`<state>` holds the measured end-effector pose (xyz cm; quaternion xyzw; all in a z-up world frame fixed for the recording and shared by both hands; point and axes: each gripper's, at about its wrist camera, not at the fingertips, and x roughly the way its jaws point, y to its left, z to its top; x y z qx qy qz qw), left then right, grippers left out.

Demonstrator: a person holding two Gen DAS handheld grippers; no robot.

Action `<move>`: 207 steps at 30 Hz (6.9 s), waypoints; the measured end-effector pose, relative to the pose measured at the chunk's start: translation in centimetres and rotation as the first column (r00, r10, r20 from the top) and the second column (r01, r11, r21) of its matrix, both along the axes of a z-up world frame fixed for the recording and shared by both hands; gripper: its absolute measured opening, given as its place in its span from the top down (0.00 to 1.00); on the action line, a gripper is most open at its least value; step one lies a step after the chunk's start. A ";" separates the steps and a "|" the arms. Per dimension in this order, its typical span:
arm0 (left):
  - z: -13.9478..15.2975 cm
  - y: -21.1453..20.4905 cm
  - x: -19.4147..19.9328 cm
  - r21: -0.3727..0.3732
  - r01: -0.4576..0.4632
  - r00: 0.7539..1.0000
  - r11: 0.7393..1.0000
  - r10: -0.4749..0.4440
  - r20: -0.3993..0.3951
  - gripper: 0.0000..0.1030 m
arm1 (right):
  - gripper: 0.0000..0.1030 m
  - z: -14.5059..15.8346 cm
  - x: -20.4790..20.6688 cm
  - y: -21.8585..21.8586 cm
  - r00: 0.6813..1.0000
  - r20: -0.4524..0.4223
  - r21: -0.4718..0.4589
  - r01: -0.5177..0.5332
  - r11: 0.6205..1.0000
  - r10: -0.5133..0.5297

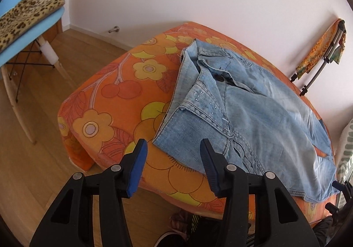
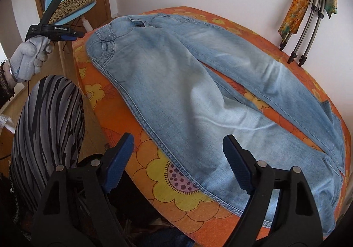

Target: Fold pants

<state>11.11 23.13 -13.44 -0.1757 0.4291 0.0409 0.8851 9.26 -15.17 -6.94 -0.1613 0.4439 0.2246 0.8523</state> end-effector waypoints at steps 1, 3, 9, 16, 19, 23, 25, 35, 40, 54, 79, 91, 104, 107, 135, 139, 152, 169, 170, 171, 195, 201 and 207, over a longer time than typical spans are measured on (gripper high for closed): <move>-0.2 0.0 0.2 -0.004 0.011 1.000 1.000 -0.011 0.000 0.53 | 0.21 -0.4 0.1 0.3 1.000 -0.012 -0.002 -0.006 1.000 0.006; -0.3 -0.2 0.5 0.002 0.029 1.000 1.000 -0.029 0.000 0.53 | 0.23 -1.1 0.5 0.7 1.000 -0.024 -0.009 -0.010 1.000 0.010; -0.8 -0.5 1.3 0.024 0.061 0.998 0.998 -0.061 -0.005 0.53 | 0.31 -2.6 1.6 2.7 0.997 -0.070 0.018 -0.034 0.999 0.035; -1.3 -0.1 1.7 -0.001 0.074 0.997 0.997 -0.074 0.000 0.53 | 0.39 -4.8 2.9 7.5 0.992 -0.065 -0.027 -0.108 0.994 0.106; -1.3 -0.1 1.6 0.008 0.087 0.996 0.996 -0.087 0.000 0.53 | 0.44 -5.5 3.4 8.6 0.991 -0.062 -0.063 -0.122 0.991 0.118; -1.5 0.1 1.7 0.012 0.099 0.995 0.995 -0.099 -0.002 0.53 | 0.56 -5.6 3.9 9.0 0.991 -0.053 -0.083 -0.127 0.988 0.123; -1.7 0.1 2.0 -0.001 0.104 0.995 0.995 -0.104 -0.010 0.53 | 0.66 -5.6 4.3 9.1 0.992 -0.050 -0.100 -0.120 0.988 0.115; -1.4 -1.1 3.2 -0.007 0.143 0.990 0.990 -0.143 -0.014 0.93 | 0.87 -4.1 5.4 8.3 0.998 -0.007 -0.115 -0.067 0.991 0.067; 0.1 -1.8 3.4 0.027 0.176 0.984 0.984 -0.176 0.015 0.93 | 0.88 -2.9 6.6 7.6 1.000 0.025 -0.118 -0.012 0.993 0.015; -1.6 -1.9 1.3 0.007 0.174 0.984 0.985 -0.174 -0.041 0.51 | 0.88 -1.2 11.8 6.2 0.996 0.052 -0.106 0.084 0.991 -0.078; 4.5 -1.1 3.4 0.026 0.116 0.984 0.993 -0.119 0.132 0.91 | 0.88 1.5 10.4 6.3 0.999 0.043 -0.033 0.026 0.999 -0.025; 2.9 -4.1 15.9 0.118 0.153 0.988 0.981 -0.154 0.000 0.91 | 0.88 1.0 17.8 5.6 0.992 0.039 -0.092 0.123 0.988 -0.120; 3.1 -0.5 16.6 0.038 0.238 0.970 0.971 -0.239 0.036 0.47 | 0.88 -2.1 19.2 5.3 0.996 -0.011 -0.138 0.087 0.987 -0.090; 1.9 -1.2 17.7 0.032 0.289 0.957 0.957 -0.289 -0.005 0.36 | 0.88 -2.4 19.3 5.3 0.995 -0.023 -0.129 0.090 0.988 -0.094; 3.7 -0.3 15.1 0.081 0.179 0.971 0.981 -0.189 0.147 0.95 | 0.39 -2.3 13.9 -3.7 0.989 -0.111 -0.048 0.091 0.995 -0.096; 4.2 -0.1 14.1 0.077 0.170 0.966 0.982 -0.182 0.183 0.95 | 0.52 -2.0 12.5 -6.5 0.983 -0.143 -0.033 0.113 0.993 -0.116; 2.7 1.1 9.9 -0.001 0.169 0.964 0.986 -0.165 0.207 0.95 | 0.95 -2.0 7.6 -5.4 0.991 -0.089 -0.103 0.093 0.990 -0.103; 1.8 -0.9 10.5 0.004 0.312 0.938 0.950 -0.308 0.161 0.48 | 0.95 -2.1 7.7 -5.0 0.987 -0.101 -0.125 0.115 0.986 -0.128; 2.0 -1.0 10.6 -0.004 0.328 0.932 0.945 -0.323 0.164 0.47 | 0.95 -2.1 7.7 -5.0 0.987 -0.102 -0.126 0.114 0.985 -0.128; 2.1 -1.2 10.8 -0.008 0.338 0.929 0.941 -0.333 0.160 0.45 | 0.95 -2.1 7.7 -5.0 0.986 -0.104 -0.126 0.113 0.986 -0.127; 5.6 2.7 9.9 -0.125 0.171 0.941 0.977 -0.124 0.314 0.97 | 0.95 2.9 7.8 -4.8 0.972 0.128 -0.206 0.219 0.954 -0.196; 8.3 2.0 12.1 -0.109 0.162 0.918 0.981 -0.109 0.381 0.97 | 0.95 7.2 11.0 -4.4 0.947 0.260 -0.250 0.256 0.934 -0.190; 10.8 2.6 17.8 -0.119 0.104 0.902 0.987 -0.043 0.430 0.97 | 0.96 8.4 17.9 -4.6 0.929 0.321 -0.300 0.285 0.910 -0.185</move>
